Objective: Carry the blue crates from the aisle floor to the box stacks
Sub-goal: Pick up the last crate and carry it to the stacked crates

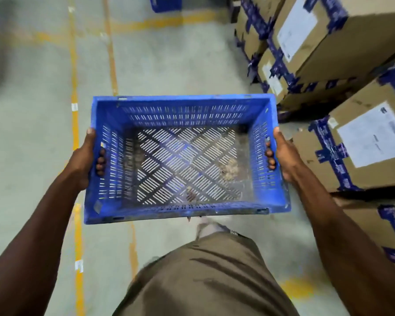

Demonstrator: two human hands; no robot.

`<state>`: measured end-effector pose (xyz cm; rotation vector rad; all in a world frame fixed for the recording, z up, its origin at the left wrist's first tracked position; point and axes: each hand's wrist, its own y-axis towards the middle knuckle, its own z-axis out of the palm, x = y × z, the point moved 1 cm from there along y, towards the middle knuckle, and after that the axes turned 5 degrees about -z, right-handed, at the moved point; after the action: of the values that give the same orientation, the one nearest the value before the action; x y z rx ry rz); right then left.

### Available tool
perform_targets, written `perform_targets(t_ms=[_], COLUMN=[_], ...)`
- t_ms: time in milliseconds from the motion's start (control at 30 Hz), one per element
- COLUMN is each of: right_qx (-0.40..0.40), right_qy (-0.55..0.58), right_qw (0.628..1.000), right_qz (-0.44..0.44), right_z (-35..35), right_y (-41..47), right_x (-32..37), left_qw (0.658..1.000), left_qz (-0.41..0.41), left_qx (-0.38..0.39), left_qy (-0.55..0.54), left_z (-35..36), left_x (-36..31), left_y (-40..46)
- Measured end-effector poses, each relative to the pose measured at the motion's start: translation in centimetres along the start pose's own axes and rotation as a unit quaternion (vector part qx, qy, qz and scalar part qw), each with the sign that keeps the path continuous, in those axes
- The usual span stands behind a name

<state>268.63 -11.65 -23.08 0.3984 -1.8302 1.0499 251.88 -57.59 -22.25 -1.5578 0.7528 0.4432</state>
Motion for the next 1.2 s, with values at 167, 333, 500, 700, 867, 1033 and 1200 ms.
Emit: perform_targets(t_ms=[167,333,500,700,867,1033,1200], right_qx=[0.054,0.096,0.117,0.112,0.106,0.094,0.079], right_qy=[-0.031,-0.056,-0.062,-0.068,-0.048,-0.037,-0.021], right_qw=[0.998,0.993,0.989,0.989,0.990,0.992,0.994], right_qz=[-0.013,-0.038,-0.061,-0.073,-0.074,-0.080,-0.068], right_z=[11.0,23.3,37.2,52.9,63.3,74.2,84.8], right_y=[8.2,16.1,24.7,31.8,37.6,46.4,56.7], right_x=[8.8,16.9,23.5,32.7,40.6,46.7,52.0], left_qw=[0.997,0.991,0.986,0.985,0.987,0.990,0.993], left_qz=[0.005,0.018,0.029,0.031,0.042,0.040,0.040], left_qx=[-0.059,-0.110,-0.120,-0.126,-0.114,-0.086,-0.083], left_qy=[-0.044,-0.079,-0.112,-0.114,-0.108,-0.101,-0.077], left_z=[-6.1,-12.6,-19.6,-28.7,-35.1,-39.9,-43.4], left_x=[-8.3,-16.1,-23.0,-35.4,-47.5,-58.4,-69.8], left_y=[5.0,11.8,23.0,34.8,43.3,55.5,68.6])
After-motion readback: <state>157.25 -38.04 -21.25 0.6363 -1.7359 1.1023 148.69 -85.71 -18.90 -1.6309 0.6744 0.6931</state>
